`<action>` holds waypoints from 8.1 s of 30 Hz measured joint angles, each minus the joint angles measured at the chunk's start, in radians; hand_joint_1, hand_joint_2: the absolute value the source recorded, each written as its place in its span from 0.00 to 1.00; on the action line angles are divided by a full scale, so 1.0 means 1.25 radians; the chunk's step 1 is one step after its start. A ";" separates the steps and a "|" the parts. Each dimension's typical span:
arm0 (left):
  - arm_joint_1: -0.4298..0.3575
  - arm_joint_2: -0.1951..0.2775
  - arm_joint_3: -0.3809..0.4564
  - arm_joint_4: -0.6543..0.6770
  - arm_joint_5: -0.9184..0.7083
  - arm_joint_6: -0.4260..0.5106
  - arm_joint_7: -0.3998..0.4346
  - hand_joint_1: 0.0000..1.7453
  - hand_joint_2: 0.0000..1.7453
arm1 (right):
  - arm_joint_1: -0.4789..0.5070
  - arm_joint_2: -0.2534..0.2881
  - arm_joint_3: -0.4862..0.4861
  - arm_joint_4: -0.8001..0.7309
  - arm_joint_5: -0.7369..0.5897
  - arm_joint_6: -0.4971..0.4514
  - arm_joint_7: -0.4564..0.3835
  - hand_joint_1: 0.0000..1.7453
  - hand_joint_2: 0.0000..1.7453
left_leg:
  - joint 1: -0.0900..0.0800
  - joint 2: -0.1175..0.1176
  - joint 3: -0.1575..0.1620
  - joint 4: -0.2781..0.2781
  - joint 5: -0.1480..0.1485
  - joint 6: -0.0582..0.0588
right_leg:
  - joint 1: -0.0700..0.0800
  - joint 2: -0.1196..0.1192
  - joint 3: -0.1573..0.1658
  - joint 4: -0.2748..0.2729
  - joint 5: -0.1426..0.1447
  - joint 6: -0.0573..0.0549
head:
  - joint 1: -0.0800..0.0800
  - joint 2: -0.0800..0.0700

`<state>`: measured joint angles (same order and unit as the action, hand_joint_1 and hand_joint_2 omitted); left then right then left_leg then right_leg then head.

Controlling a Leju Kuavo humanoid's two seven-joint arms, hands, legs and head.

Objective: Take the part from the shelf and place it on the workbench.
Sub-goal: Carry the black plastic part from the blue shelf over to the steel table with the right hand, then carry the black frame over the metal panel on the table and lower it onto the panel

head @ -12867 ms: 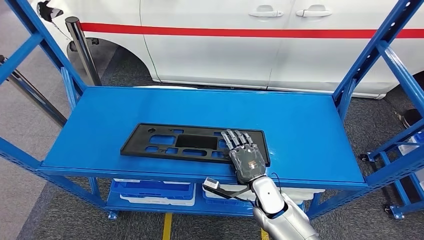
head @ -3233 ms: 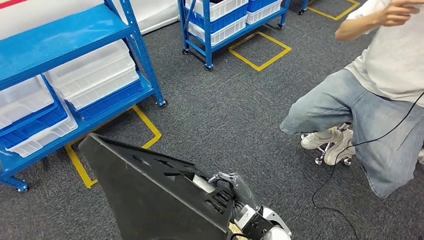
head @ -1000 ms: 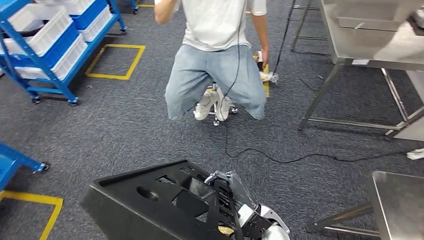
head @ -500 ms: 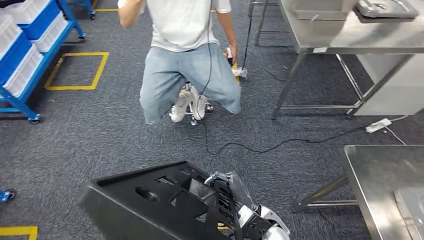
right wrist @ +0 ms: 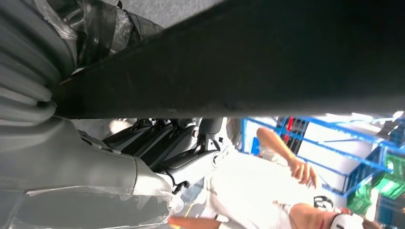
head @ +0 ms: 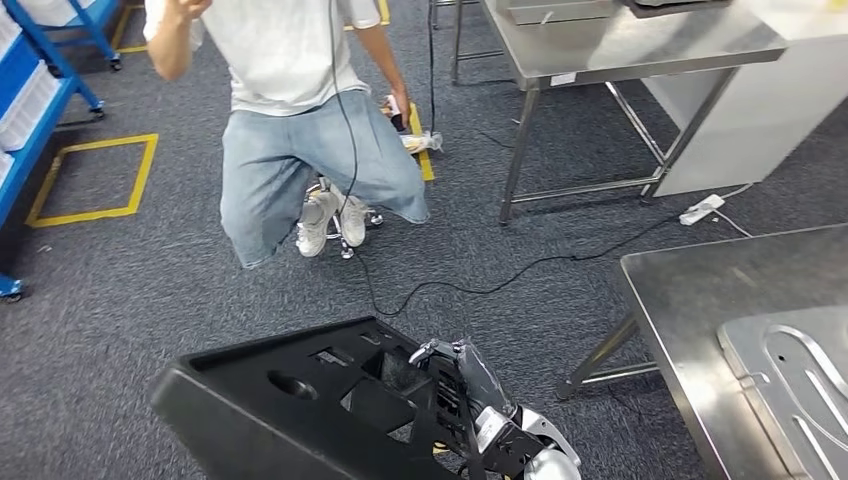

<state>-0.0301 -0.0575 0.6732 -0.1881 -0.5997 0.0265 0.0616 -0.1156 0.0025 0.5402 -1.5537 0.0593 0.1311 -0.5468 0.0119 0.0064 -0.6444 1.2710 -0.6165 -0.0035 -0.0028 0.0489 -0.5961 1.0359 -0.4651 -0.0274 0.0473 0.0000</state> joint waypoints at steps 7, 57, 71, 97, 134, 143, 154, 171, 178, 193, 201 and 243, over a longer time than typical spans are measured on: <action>-0.004 0.007 0.004 0.000 -0.001 -0.002 -0.002 0.00 1.00 | -0.023 0.012 0.000 0.008 -0.002 -0.006 0.004 1.00 1.00 | -0.001 -0.051 0.081 -0.201 0.096 0.020 | -0.004 0.057 -0.013 0.003 0.010 0.022 | 0.000 0.000; -0.003 0.010 0.005 0.000 -0.017 -0.009 0.001 0.00 1.00 | -0.024 0.015 0.000 0.014 0.000 -0.013 0.011 1.00 1.00 | -0.002 0.017 0.037 -0.106 0.039 0.006 | -0.001 -0.048 0.021 -0.027 0.004 0.003 | 0.008 0.000; 0.002 0.010 0.007 0.000 -0.018 -0.008 0.002 0.00 1.00 | -0.020 0.016 0.000 0.015 0.000 -0.013 0.013 1.00 1.00 | 0.013 -0.028 0.067 -0.192 0.105 0.025 | -0.006 0.008 -0.027 0.045 -0.025 0.044 | 0.010 0.000; 0.003 0.010 0.014 0.000 -0.025 -0.009 0.003 0.00 1.00 | -0.021 0.017 0.000 0.016 -0.002 -0.013 0.015 1.00 1.00 | 0.015 -0.058 0.055 -0.166 0.092 -0.001 | -0.006 0.035 -0.012 0.016 0.000 0.028 | 0.009 0.000; -0.007 0.012 0.024 -0.001 -0.085 -0.028 -0.001 0.00 1.00 | -0.200 0.066 0.000 0.148 0.012 -0.102 0.116 1.00 1.00 | 0.008 0.000 0.043 -0.183 0.119 0.028 | -0.003 -0.029 -0.052 0.116 -0.065 0.042 | 0.011 0.000; -0.014 0.010 0.024 -0.001 -0.132 -0.043 -0.003 0.00 1.00 | -0.402 0.128 0.003 0.328 0.153 -0.254 0.160 1.00 1.00 | 0.006 0.004 0.043 -0.185 0.119 0.018 | 0.007 -0.038 -0.017 0.012 0.011 0.016 | 0.011 0.000; -0.018 0.012 0.018 -0.001 -0.179 -0.051 -0.003 0.00 1.00 | -0.576 0.169 0.005 0.538 0.448 -0.577 0.264 1.00 1.00 | 0.008 0.000 -0.057 -0.013 0.077 -0.012 | 0.003 -0.035 0.003 -0.013 0.012 -0.003 | 0.008 0.000; -0.045 0.007 0.006 -0.001 -0.217 -0.068 -0.009 0.00 1.00 | -0.658 0.161 -0.171 0.681 1.131 -0.657 0.540 1.00 1.00 | 0.012 -0.003 0.017 -0.180 0.139 0.021 | -0.008 -0.037 -0.060 0.095 -0.010 0.039 | 0.008 0.000; -0.052 0.006 0.006 -0.001 -0.220 -0.070 -0.011 0.00 1.00 | -0.694 0.138 -0.184 0.741 1.140 -0.657 0.633 1.00 1.00 | 0.009 0.000 0.009 -0.162 0.121 -0.007 | -0.005 -0.036 -0.017 -0.005 0.020 0.012 | 0.007 0.000; -0.052 0.007 0.009 -0.004 -0.220 -0.070 -0.009 0.00 1.00 | -0.762 0.112 -0.147 0.927 1.139 -0.550 0.721 1.00 1.00 | 0.003 -0.002 0.034 -0.197 0.137 0.030 | 0.008 -0.030 -0.018 0.033 0.000 0.028 | 0.008 0.000; -0.054 0.006 0.013 -0.004 -0.228 -0.069 -0.017 0.00 1.00 | -0.765 0.103 -0.150 0.958 1.133 -0.486 0.685 1.00 1.00 | 0.014 -0.002 0.051 -0.199 0.127 0.025 | -0.019 -0.035 -0.113 0.154 -0.024 0.062 | 0.009 0.000; -0.048 0.011 0.042 -0.005 -0.231 -0.071 -0.072 0.00 0.00 | -0.784 0.157 -0.248 1.005 0.998 -0.113 0.579 0.00 0.00 | 0.013 0.000 0.008 -0.150 0.111 -0.012 | -0.014 -0.035 -0.020 0.001 0.022 0.010 | 0.007 0.000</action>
<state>-0.0905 -0.0438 0.7252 -0.1949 -0.8887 -0.0622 -0.0288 -1.0962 0.1983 0.2300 -0.2975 1.3067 -0.0095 0.1764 0.0284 0.0059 -0.6345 1.0837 -0.4772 -0.0189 -0.0207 0.0053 -0.6213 1.0368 -0.4376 -0.0153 0.0555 0.0000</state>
